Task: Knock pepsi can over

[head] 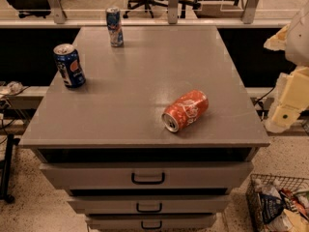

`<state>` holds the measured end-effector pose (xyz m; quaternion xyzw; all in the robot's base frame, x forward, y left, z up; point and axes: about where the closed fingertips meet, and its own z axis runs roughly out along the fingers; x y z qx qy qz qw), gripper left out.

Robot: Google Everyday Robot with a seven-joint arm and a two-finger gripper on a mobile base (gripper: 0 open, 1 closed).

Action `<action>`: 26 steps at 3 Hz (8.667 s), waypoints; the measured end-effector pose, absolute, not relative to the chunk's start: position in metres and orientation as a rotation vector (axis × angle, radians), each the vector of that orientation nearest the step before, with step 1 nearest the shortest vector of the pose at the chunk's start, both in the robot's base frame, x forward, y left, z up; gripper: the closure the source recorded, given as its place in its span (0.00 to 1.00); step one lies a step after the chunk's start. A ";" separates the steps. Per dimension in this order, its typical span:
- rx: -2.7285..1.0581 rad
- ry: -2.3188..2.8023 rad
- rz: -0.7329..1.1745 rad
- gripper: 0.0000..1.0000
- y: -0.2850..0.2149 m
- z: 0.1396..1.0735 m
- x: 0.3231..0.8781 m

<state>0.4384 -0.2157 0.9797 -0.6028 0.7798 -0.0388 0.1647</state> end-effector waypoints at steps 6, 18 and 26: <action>-1.531 1.761 0.400 0.00 0.018 0.992 0.541; -1.742 1.549 0.186 1.00 0.143 0.949 0.735; -1.998 1.571 0.534 0.00 0.086 0.929 0.603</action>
Offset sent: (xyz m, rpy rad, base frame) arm 0.0921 0.1477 -0.0124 0.4613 -0.0731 0.1407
